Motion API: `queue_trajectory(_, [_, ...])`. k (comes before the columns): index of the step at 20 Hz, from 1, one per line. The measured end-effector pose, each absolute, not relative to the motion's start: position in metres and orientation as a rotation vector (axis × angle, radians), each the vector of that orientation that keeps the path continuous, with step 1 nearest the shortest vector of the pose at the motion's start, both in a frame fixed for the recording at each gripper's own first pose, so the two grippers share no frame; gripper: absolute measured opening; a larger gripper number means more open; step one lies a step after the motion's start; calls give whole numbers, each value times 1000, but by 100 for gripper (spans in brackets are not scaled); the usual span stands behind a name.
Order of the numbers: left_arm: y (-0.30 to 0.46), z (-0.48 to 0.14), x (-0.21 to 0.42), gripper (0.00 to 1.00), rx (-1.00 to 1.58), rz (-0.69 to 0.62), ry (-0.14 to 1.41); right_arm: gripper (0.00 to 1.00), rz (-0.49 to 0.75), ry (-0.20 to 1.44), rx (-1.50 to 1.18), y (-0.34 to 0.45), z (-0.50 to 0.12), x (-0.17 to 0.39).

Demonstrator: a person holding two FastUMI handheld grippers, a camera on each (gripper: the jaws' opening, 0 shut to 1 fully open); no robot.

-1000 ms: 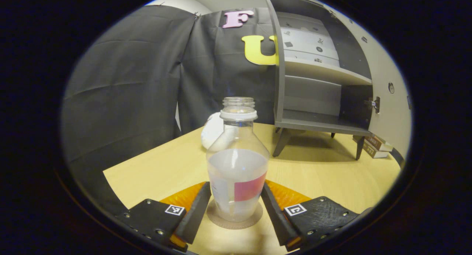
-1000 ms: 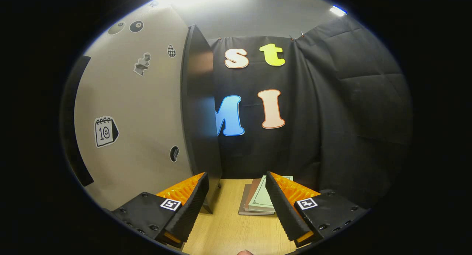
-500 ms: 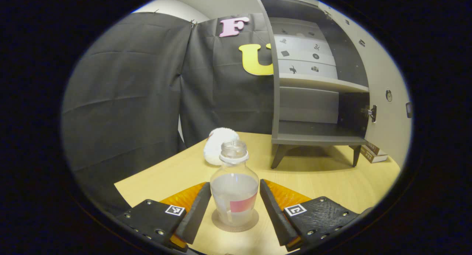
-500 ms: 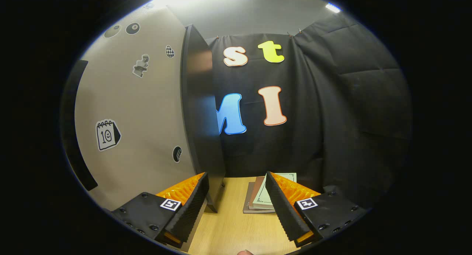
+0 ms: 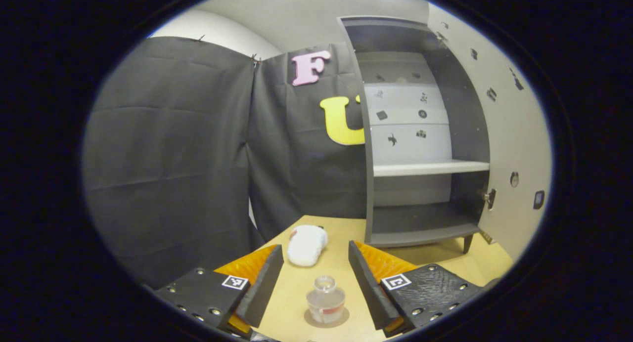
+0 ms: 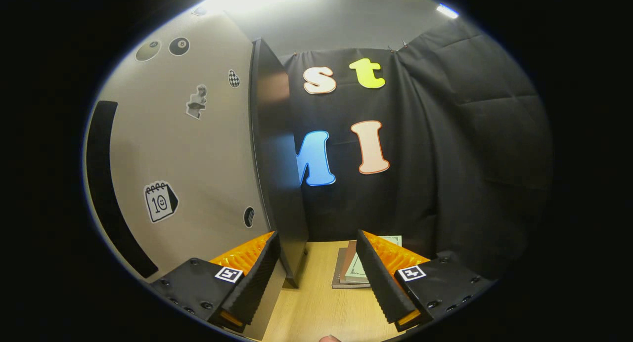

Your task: Open the cabinet door with the right hand, grasp the bottle in the cabinet with the left hand and place it on the coaster, then close the cabinet door with the right hand.

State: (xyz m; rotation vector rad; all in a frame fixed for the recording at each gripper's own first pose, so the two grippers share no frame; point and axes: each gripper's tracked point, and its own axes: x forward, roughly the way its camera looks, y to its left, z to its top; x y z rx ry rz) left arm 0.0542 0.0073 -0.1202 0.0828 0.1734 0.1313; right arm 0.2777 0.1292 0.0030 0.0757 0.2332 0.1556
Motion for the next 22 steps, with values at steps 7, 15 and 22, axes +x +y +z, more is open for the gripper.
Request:
queue_trajectory(7, [6,-58,67,80,50,28,155,98,126,231,49,142,17,260])
queue_trajectory(15, [-1,-32,68,80,84,-85,82,98,90,191,29,153,55,235])
queue_trajectory(22, [24,-39,68,80,45,-101,106,87,28,203,-15,161,59,227])
